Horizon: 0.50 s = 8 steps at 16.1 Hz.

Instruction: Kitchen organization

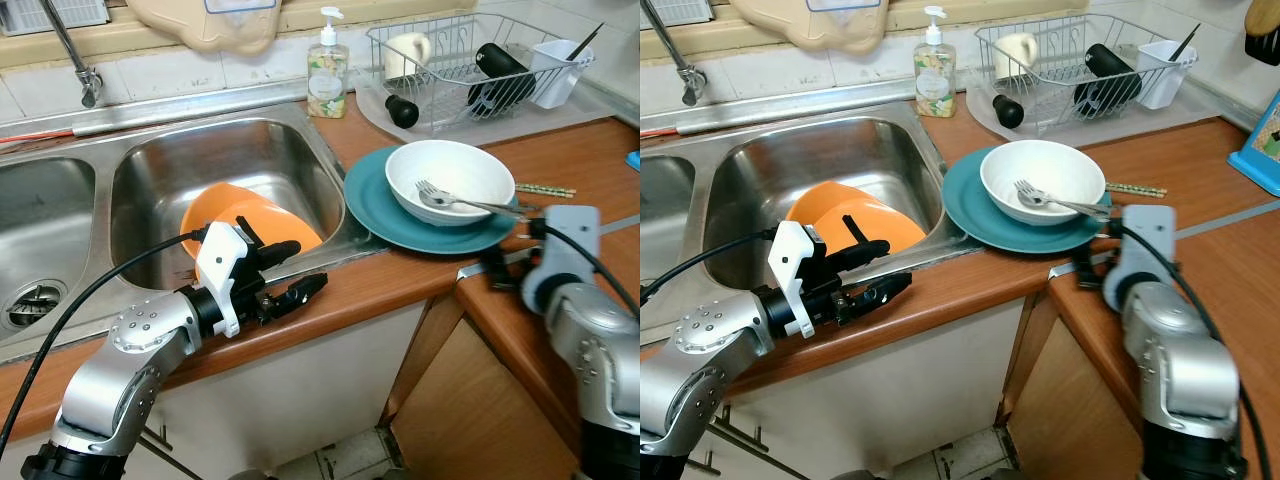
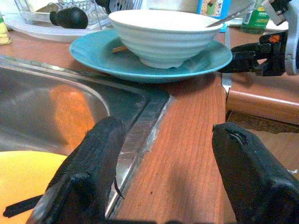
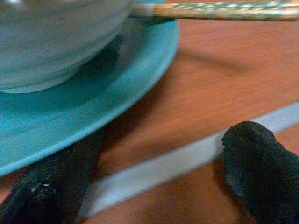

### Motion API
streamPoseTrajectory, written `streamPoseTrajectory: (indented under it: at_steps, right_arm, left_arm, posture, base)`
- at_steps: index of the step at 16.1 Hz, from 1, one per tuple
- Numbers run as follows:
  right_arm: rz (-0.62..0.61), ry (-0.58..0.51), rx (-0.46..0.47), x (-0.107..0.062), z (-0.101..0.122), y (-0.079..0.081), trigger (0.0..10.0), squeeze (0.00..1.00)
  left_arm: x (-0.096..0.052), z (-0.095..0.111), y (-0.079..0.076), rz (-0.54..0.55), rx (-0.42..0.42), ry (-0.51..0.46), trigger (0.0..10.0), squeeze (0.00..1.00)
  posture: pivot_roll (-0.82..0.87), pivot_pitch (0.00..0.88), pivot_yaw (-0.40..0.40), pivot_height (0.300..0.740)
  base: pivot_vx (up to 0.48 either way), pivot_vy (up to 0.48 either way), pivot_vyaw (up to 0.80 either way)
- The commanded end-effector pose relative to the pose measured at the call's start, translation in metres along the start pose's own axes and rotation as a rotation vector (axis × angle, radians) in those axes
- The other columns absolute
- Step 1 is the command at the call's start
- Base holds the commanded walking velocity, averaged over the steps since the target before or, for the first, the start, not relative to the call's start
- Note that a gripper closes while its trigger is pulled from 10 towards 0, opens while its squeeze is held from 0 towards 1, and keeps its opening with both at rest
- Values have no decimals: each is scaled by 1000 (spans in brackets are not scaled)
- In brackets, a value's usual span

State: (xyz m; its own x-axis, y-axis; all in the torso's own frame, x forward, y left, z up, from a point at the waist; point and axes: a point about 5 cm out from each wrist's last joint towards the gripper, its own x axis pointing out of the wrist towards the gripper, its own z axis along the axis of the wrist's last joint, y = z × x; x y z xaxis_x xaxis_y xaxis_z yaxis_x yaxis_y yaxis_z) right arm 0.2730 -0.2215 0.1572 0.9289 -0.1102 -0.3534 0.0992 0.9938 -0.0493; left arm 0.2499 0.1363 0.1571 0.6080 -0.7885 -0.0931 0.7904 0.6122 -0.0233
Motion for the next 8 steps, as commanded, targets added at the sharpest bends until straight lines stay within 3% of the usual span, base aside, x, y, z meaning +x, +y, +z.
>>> streamPoseTrajectory:
  at_steps: [1, 8]
  right_arm:
    - [42, -15, 9, 3, 7, 9, 10000, 0]
    - [121, -8, 15, 9, 9, 29, 10000, 0]
  left_arm:
    - [-1, 4, -2, 0, 13, -4, 10000, 0]
    - [-1, 5, -1, 7, 16, -5, 10000, 0]
  posture:
    - [-67, 0, 21, 740]
    - [-58, 0, 18, 740]
  base:
    - [0, 0, 0]
    - [0, 0, 0]
